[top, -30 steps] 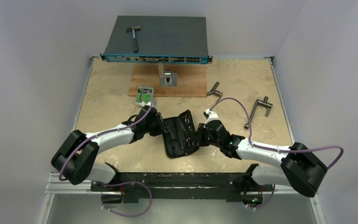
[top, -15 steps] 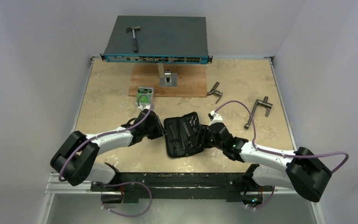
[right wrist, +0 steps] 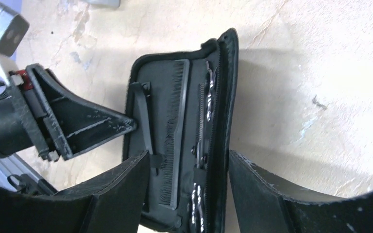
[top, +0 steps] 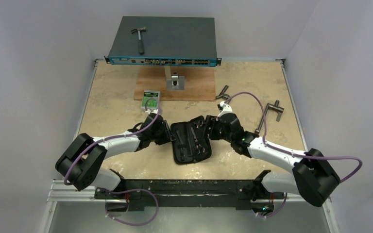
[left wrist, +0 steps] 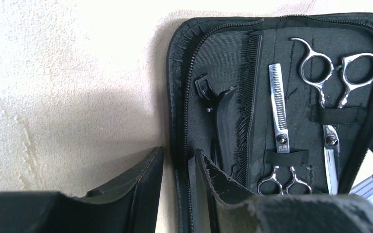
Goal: Sort the hair-cutting tools
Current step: Open the hairdressing tool bag at the center of the board, then close the hairdressing tool bag at the center of the board.
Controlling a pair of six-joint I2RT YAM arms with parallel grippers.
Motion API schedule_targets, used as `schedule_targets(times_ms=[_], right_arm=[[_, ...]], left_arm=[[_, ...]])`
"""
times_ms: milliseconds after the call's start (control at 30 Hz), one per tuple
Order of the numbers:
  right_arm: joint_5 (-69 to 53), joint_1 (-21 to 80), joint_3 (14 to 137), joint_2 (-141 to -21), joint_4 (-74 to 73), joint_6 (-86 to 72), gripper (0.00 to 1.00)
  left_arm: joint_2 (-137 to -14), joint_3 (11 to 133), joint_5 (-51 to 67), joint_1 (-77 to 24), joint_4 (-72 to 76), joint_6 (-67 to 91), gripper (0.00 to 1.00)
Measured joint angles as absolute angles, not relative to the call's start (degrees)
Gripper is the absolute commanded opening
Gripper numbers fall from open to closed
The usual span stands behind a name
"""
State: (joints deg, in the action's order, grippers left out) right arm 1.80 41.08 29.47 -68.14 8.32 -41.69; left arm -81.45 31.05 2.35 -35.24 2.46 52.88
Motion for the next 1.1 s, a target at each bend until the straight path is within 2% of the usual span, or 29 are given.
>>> schedule_targets(times_ms=[300,500,700,933,1100], right_arm=[[-8.64,35.33,32.51,-77.97,11.22,-36.95,0.44],[-12.73,34.26,33.39,-78.70,11.35,-34.98,0.25],[-14.48,33.54,33.41,-78.70,11.53,-34.44,0.01],[-14.74,32.97,31.68,-77.21,11.86,-34.96,0.00],[-13.32,32.99,26.46,-71.61,12.43,-38.98,0.00]], left_arm=[[-81.97,31.29,2.96,-35.24,2.92,52.69,0.30],[-82.04,31.40,3.16,-35.22,2.90,52.25,0.30],[-82.81,32.32,3.44,-34.89,2.52,51.44,0.30],[-83.96,34.20,3.66,-34.87,1.02,51.18,0.30],[-84.36,36.62,3.86,-34.87,0.23,50.24,0.31]])
